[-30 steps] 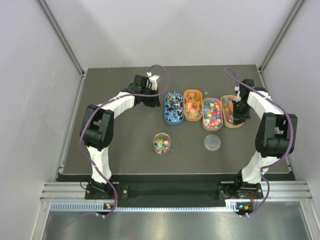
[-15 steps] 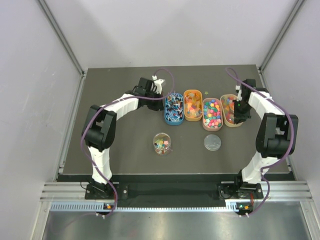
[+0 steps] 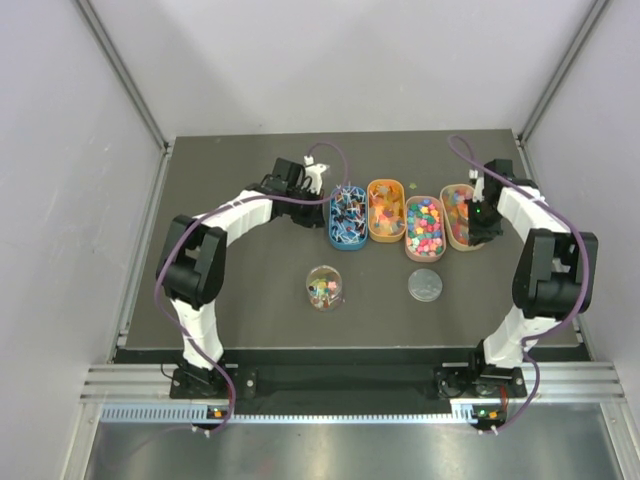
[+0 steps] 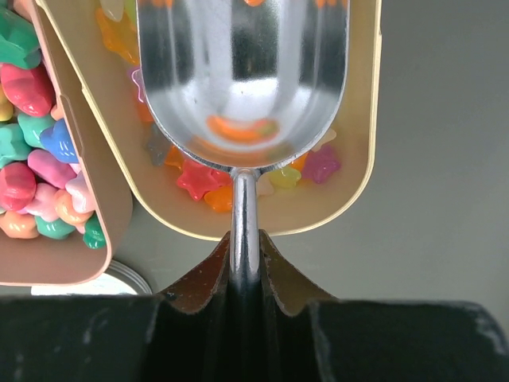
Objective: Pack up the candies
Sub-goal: Scoop the fake candies from the storage box.
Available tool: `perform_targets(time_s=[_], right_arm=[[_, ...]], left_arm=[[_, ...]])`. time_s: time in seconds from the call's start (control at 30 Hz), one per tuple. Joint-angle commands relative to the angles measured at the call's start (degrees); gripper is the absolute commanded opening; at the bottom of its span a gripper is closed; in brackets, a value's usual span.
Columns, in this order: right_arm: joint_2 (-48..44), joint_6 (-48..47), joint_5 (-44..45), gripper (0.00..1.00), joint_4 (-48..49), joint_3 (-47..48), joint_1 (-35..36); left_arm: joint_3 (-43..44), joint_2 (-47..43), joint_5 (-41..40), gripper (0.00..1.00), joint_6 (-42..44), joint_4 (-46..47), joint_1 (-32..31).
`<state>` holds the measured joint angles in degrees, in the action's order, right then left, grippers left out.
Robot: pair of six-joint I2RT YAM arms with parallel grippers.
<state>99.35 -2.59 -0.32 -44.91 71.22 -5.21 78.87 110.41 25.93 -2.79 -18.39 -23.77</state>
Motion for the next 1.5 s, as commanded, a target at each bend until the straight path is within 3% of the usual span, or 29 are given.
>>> perform_targets(time_s=[0.0, 0.33, 0.83, 1.1, 1.47], right_arm=[[2.17, -1.81, 0.49, 0.00, 7.73, -5.12, -1.03], [-1.62, -1.01, -2.05, 0.00, 7.47, -3.46, -1.12], [1.55, -2.42, -2.76, 0.00, 6.32, 0.67, -1.12], [-2.40, -5.14, -2.85, 0.00, 5.35, 2.87, -1.12], [-10.48, -5.94, -4.60, 0.00, 19.14, -8.98, -1.20]], left_arm=[[-1.96, -5.11, 1.58, 0.00, 1.73, -0.42, -0.05], [-2.85, -6.44, 1.75, 0.00, 0.85, 0.37, -0.14], [-1.27, -4.68, 2.72, 0.00, -0.12, -1.38, -1.19], [-0.03, -4.50, 2.46, 0.00, -0.46, -2.09, -1.37], [1.02, -4.24, 1.93, 0.00, 0.50, -3.31, -2.60]])
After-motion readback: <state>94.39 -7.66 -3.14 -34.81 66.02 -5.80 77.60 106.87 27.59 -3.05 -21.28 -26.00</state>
